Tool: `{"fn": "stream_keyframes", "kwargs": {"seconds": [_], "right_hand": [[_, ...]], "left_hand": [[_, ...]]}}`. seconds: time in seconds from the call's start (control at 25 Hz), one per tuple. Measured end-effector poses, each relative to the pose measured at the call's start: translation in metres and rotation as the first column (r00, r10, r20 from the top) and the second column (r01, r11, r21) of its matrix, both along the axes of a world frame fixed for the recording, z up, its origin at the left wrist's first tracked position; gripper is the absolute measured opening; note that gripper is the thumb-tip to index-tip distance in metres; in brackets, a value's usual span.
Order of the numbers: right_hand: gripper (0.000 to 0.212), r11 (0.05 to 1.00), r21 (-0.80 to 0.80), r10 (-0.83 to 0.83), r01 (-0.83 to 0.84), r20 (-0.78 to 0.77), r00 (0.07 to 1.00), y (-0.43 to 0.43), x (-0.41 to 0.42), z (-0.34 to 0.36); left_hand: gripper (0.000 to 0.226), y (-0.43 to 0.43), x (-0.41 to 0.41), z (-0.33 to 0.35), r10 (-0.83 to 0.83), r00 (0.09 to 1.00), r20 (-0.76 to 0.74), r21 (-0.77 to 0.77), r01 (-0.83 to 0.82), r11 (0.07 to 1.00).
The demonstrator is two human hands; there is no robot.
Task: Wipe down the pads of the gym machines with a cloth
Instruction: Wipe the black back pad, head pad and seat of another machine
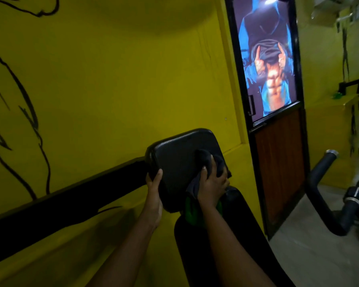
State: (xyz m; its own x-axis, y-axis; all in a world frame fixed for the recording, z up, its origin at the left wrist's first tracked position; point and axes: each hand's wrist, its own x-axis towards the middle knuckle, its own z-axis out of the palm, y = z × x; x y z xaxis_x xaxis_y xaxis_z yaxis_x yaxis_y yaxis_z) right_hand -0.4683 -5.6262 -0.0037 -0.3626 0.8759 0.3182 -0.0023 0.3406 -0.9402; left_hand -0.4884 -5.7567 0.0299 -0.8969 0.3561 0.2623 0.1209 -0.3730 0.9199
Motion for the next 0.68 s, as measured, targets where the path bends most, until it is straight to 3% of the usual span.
{"fn": "stream_keyframes", "kwargs": {"seconds": [0.08, 0.24, 0.44, 0.68], "right_hand": [[0.046, 0.997, -0.001, 0.083, -0.083, 0.031, 0.996, -0.005, 0.014, -0.003], [0.044, 0.968, 0.111, 0.234, -0.223, -0.096, 0.967, -0.015, 0.050, -0.008], [0.042, 0.928, 0.204, 0.329, -0.312, -0.055, 0.943, -0.039, 0.103, 0.007], [0.040, 0.895, 0.141, 0.429, -0.424, -0.010, 0.903, -0.055, 0.206, -0.008]], "left_hand": [[0.067, -0.005, 0.011, 0.001, 0.004, 1.000, 0.004, -0.023, -0.004, 1.000], [0.061, -0.017, 0.041, -0.006, 0.126, 0.992, 0.015, -0.106, -0.124, 0.987], [0.053, -0.041, 0.078, -0.018, 0.257, 0.964, 0.071, -0.197, -0.240, 0.951], [0.047, -0.056, 0.191, -0.021, 0.343, 0.938, 0.052, -0.194, -0.327, 0.925]]}}
